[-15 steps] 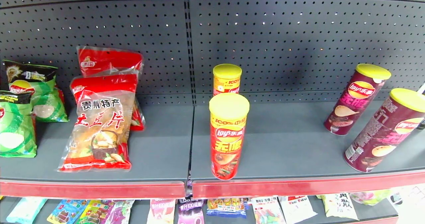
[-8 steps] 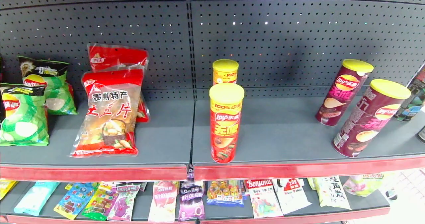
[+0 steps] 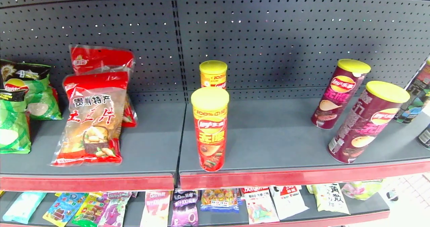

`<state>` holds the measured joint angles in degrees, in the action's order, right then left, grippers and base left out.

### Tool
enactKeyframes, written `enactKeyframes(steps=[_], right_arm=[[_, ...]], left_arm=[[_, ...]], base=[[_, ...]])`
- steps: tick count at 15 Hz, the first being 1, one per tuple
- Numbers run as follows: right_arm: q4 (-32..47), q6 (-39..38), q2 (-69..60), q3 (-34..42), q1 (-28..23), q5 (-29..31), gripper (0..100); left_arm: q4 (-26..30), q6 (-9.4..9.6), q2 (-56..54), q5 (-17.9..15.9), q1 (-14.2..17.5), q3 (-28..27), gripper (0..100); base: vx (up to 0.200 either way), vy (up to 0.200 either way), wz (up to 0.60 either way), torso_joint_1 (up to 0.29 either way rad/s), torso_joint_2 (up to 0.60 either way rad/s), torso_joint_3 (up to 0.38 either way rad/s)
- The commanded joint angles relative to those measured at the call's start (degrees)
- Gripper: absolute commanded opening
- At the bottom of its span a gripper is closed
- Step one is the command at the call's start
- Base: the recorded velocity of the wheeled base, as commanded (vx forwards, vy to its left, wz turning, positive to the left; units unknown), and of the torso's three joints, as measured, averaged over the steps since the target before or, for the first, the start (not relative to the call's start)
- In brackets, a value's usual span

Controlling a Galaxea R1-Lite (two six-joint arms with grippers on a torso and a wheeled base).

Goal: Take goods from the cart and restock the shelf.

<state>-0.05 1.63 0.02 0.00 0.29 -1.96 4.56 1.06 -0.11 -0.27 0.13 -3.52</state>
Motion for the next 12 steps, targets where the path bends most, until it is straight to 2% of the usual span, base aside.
enactKeyframes(steps=[1, 12], right_arm=[[-0.04, 0.04, -0.02, 0.00, -0.03, -0.06, 100], [-0.04, -0.40, -0.02, 0.00, -0.12, -0.06, 100]], left_arm=[[0.01, -0.01, 0.11, 0.00, -0.05, 0.01, 100], [0.01, -0.01, 0.11, 0.00, -0.05, 0.01, 100]], base=[[0.000, -0.200, 0.00, 0.002, 0.00, 0.002], [0.000, -0.200, 0.00, 0.004, 0.00, 0.001]])
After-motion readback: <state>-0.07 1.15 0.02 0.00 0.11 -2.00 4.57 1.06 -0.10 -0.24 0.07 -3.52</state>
